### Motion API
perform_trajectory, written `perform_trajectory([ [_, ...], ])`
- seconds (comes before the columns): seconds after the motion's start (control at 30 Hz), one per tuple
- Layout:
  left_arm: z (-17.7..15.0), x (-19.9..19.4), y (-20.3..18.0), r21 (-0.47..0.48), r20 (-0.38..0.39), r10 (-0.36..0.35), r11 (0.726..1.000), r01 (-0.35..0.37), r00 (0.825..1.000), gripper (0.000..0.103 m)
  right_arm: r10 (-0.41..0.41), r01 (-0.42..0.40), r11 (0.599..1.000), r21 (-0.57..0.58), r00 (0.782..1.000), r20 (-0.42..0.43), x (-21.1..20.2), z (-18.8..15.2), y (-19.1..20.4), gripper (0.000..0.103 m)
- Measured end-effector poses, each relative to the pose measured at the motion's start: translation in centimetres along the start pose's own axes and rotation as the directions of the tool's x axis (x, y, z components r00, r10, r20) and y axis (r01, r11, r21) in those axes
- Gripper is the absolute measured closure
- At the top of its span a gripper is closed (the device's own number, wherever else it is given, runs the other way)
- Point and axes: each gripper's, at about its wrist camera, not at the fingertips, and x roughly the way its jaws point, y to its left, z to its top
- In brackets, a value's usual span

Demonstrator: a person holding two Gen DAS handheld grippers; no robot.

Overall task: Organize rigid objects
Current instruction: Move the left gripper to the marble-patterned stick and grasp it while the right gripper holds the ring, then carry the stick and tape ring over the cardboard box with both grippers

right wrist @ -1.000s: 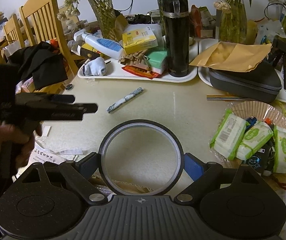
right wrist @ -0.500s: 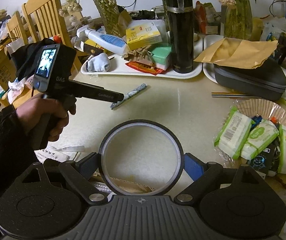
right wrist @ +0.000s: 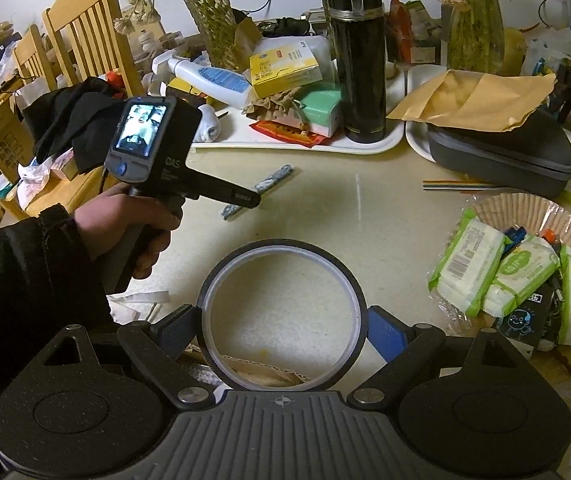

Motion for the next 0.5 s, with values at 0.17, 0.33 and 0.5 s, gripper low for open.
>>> perform_trajectory([
  [0.17, -0.2, -0.3, 0.0, 0.007, -0.011, -0.01, 1.0, 0.01, 1.0, 0.087, -0.008, 0.008, 1.0, 0.006, 1.0, 0.001, -0.2, -0.1, -0.3, 0.012],
  [0.33, -0.5, -1.2, 0.3, -0.008, -0.019, -0.035, 0.999, 0.035, 0.999, 0.088, -0.018, 0.018, 1.0, 0.009, 1.0, 0.002, -0.3, -0.1, -0.4, 0.012],
  [0.5, -0.8, -3.3, 0.3, 0.001, 0.007, -0.067, 0.998, 0.067, 0.998, 0.088, -0.035, 0.035, 0.999, 0.011, 0.999, -0.003, 0.0, -0.1, -0.3, 0.012],
])
